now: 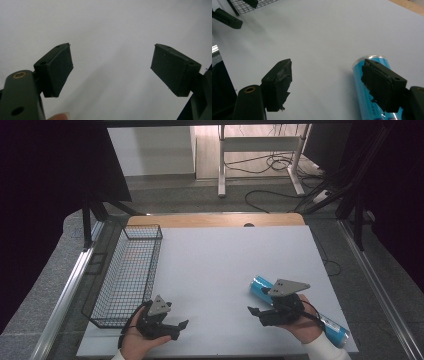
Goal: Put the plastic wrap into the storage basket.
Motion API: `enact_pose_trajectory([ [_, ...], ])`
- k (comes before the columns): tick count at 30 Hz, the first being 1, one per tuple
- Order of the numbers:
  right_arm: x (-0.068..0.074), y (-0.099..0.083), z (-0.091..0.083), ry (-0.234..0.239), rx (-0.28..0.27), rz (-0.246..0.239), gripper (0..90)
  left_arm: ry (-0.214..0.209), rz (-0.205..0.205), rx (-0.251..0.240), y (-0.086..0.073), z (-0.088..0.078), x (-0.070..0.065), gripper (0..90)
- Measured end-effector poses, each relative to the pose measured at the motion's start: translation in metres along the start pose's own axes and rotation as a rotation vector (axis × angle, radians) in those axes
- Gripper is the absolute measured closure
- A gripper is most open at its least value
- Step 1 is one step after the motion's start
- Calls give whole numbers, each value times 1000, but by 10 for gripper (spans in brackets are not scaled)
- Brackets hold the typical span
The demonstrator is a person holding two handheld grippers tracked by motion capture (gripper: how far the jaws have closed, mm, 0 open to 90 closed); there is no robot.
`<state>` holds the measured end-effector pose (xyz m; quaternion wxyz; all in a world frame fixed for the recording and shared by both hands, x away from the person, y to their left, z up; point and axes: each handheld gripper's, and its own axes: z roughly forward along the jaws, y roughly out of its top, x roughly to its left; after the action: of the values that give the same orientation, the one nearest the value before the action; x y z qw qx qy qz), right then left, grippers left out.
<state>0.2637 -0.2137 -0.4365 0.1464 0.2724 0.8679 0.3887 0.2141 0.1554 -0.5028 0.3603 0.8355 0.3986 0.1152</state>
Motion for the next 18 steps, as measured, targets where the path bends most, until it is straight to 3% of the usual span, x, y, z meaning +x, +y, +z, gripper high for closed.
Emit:
enact_pose_trajectory([
  [13, -28, -3, -22, -69, 16, 64, 234, 0, 11, 11, 0, 1, 0, 174],
  [18, -48, -10, -41, -120, 56, 92, 224, -6, 3, 4, 0, 0, 0, 174],
])
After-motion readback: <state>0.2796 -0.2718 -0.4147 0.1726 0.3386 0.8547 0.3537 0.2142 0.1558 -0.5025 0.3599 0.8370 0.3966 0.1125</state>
